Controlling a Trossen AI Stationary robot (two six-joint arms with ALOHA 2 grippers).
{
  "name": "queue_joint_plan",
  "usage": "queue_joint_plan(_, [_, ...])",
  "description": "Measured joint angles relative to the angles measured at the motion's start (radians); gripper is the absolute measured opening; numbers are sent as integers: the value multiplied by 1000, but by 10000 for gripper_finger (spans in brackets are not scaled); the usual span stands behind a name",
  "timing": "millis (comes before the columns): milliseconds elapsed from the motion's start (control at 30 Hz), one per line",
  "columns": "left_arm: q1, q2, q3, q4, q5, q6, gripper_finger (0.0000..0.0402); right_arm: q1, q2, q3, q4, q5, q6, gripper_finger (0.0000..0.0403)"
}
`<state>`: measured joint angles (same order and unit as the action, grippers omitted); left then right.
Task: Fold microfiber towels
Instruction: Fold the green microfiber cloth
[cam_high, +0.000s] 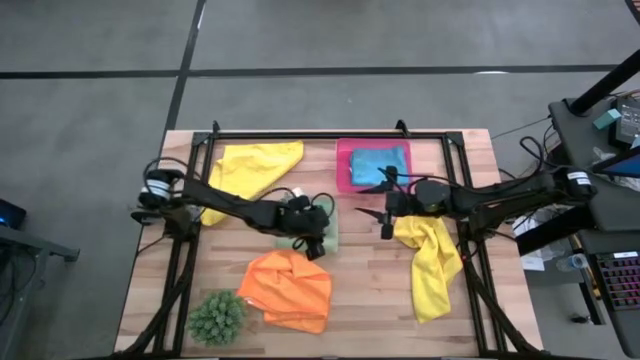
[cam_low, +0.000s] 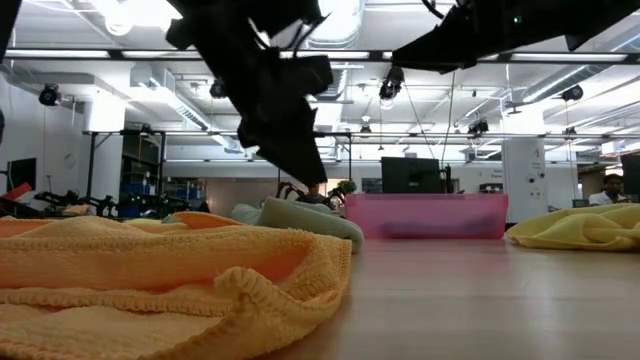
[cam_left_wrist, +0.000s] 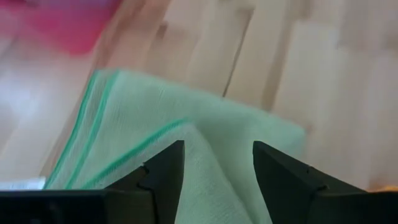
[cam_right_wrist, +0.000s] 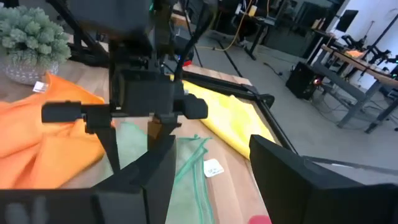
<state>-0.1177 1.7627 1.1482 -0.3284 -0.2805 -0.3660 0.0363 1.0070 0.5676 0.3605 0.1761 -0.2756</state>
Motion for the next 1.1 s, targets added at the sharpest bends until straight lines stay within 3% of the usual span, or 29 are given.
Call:
queue_joint_plan(400, [5, 134, 124, -110, -75, -99, 169, -9, -35, -17, -24, 3, -6, 194])
queue_joint_plan(533, [5, 133, 113, -129, -89, -101, 128, -9, -38, -17, -28, 2, -6, 194])
queue_joint_plan(767, [5, 131, 104, -132, -95, -102, 10, -9, -39, -17, -29, 2, -8, 194])
queue_joint_plan(1100, [-22, 17, 105, -308, -105, -197, 3, -9, -39, -17, -38, 3, -8, 194])
